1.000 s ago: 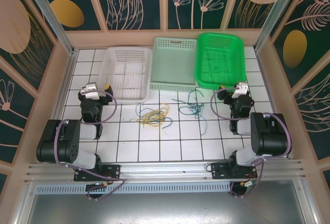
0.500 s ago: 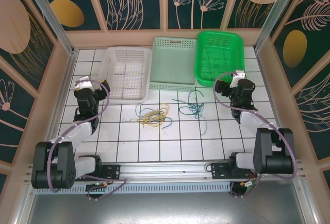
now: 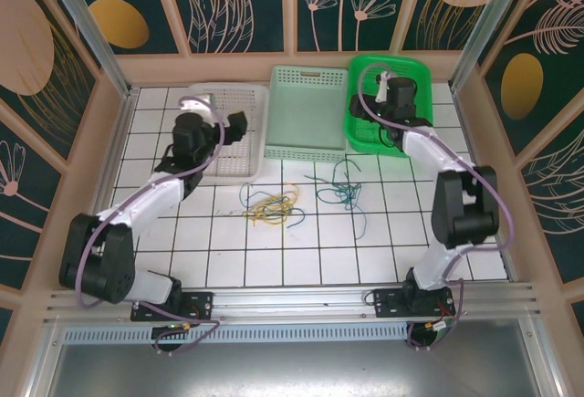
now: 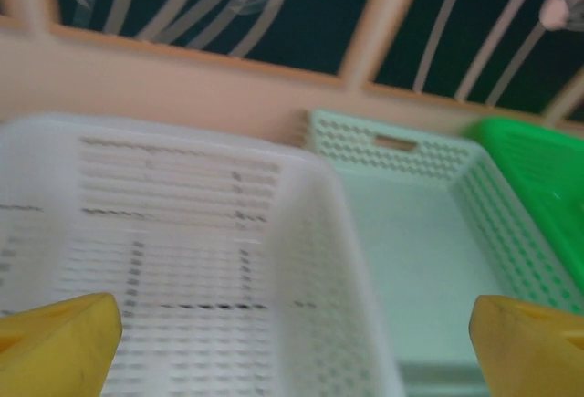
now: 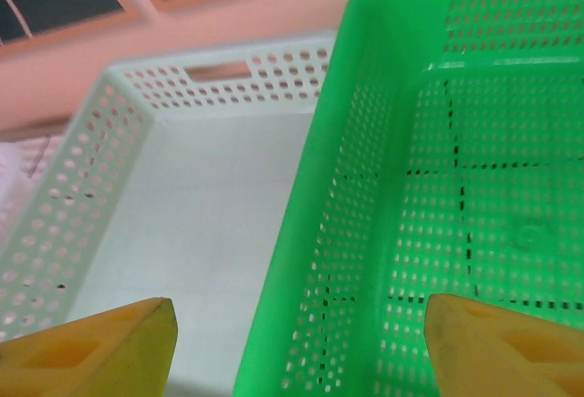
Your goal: Untangle the cables
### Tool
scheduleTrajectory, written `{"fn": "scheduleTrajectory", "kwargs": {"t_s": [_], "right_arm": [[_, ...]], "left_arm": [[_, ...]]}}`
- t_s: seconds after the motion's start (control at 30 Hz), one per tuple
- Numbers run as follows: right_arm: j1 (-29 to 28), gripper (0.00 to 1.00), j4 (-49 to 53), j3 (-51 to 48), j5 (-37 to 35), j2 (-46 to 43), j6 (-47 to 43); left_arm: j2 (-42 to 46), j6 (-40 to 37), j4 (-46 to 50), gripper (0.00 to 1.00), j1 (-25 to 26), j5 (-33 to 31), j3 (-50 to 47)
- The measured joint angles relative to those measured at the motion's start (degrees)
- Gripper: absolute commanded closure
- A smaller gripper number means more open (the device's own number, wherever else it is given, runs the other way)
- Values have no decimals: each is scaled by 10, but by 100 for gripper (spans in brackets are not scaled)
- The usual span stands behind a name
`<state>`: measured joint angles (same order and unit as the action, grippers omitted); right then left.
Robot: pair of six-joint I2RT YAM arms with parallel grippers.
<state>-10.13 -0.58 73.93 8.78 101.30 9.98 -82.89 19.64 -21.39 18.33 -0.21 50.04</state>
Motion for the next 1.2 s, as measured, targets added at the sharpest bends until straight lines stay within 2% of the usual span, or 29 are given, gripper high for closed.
{"fn": "scheduleTrajectory", "kwargs": {"t_s": [0.2, 0.4, 0.5, 0.87, 0.97, 1.2], "right_arm": [[-4, 28, 68, 67, -11, 106, 15], [-6, 34, 76, 70, -11, 114, 26], [-5, 37, 69, 48, -19, 96, 26], [14, 38, 95, -79, -33, 8, 9], [14, 34, 99, -100, -34, -23, 5], [11, 28, 103, -122, -37, -133, -10]], "left_arm": [[-95, 2, 59, 7, 42, 38, 49], [-159, 4, 97, 10, 56, 52, 84], [-177, 7, 110, 11, 58, 51, 90], [-193, 24, 132, 11, 58, 16, 98], [-193, 29, 133, 5, 58, 4, 98], [-163, 31, 130, 2, 61, -23, 85]]}}
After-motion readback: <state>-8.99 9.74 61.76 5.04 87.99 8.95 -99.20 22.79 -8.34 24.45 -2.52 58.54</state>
